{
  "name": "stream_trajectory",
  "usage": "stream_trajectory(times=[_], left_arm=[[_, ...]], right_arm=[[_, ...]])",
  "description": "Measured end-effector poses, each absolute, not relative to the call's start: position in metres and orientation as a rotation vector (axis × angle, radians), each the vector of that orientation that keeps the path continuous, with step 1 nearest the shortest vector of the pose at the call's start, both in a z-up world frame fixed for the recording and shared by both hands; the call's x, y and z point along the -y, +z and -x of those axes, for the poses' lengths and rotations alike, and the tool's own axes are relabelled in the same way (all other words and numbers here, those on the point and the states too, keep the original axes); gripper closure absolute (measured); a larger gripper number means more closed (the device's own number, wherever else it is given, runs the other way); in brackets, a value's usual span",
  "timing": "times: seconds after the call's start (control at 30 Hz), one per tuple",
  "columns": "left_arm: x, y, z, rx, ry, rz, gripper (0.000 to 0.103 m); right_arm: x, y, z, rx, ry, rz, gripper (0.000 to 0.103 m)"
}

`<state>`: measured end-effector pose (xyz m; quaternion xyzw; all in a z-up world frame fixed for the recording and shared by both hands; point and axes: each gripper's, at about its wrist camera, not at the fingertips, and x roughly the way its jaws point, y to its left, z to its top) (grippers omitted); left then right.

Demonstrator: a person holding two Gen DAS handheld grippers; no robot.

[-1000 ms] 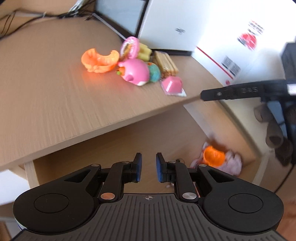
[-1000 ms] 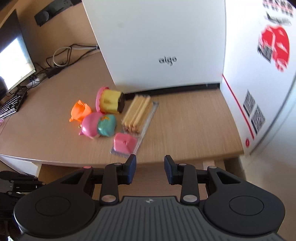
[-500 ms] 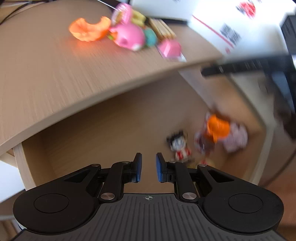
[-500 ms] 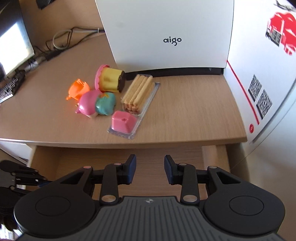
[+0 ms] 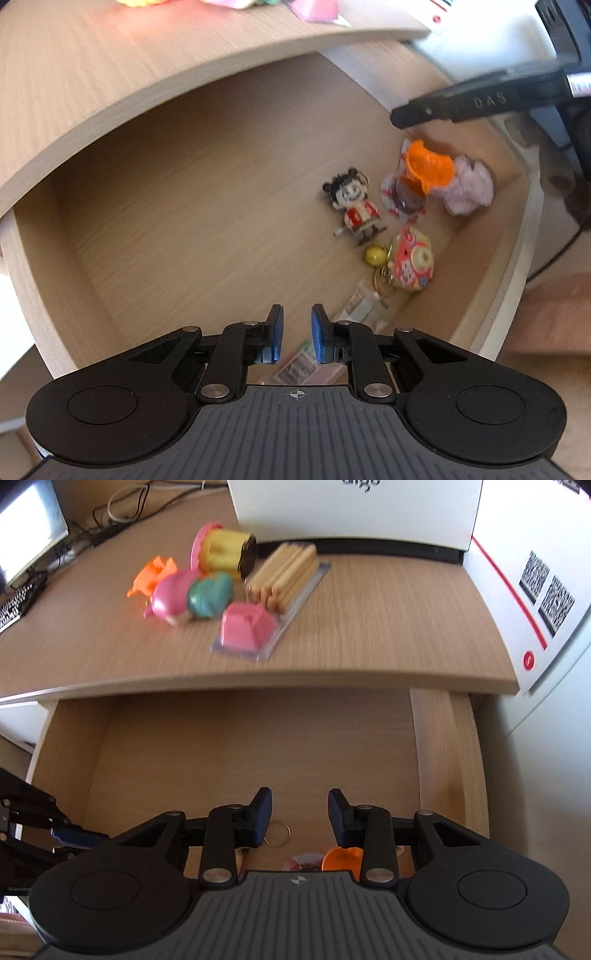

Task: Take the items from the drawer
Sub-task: 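Move both open tools back down into the drawer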

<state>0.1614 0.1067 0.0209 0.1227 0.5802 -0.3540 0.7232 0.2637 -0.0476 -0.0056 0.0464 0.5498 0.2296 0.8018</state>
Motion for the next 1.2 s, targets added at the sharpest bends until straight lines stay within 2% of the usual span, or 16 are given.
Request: stream_trajectory(times=[0.27, 0.33, 0.5, 0.63, 0.8, 0.93, 1.1, 1.2], left_arm=[[-0.094, 0.010, -0.154, -1.368, -0.863, -0.510, 0.085], [-0.089, 0.000, -0.153, -1.403, -0.872, -0.567, 0.090], [-0.081, -0.020, -0.157, -1.455, -0.854, -0.595, 0.089], [-0.079, -0.018, -0.160, -1.422, -0.837, -0.574, 0.089], [-0.082, -0.013, -0.169, -1.330, -0.730, -0.481, 0.087], [-0.098, 0.009, -0.184, -1.274, -0.738, -0.300, 0.087], [-0.117, 0.020, -0.200, -1.320, -0.703, -0.117, 0.087], [-0.102, 0.019, -0.201, -1.344, -0.754, 0.023, 0.087]], right_arm=[[0.048, -0.004, -0.265, -1.187, 0.488, -0.089, 0.070], [0.048, -0.004, -0.265, -1.192, 0.488, -0.091, 0.070], [0.046, -0.004, -0.265, -1.202, 0.481, -0.087, 0.070], [0.045, 0.000, -0.259, -1.187, 0.469, -0.084, 0.070], [0.053, 0.006, -0.252, -1.165, 0.449, -0.121, 0.067], [0.055, 0.006, -0.248, -1.174, 0.435, -0.136, 0.067], [0.070, 0.003, -0.252, -1.181, 0.434, -0.157, 0.067], [0.071, 0.003, -0.248, -1.180, 0.434, -0.168, 0.067]])
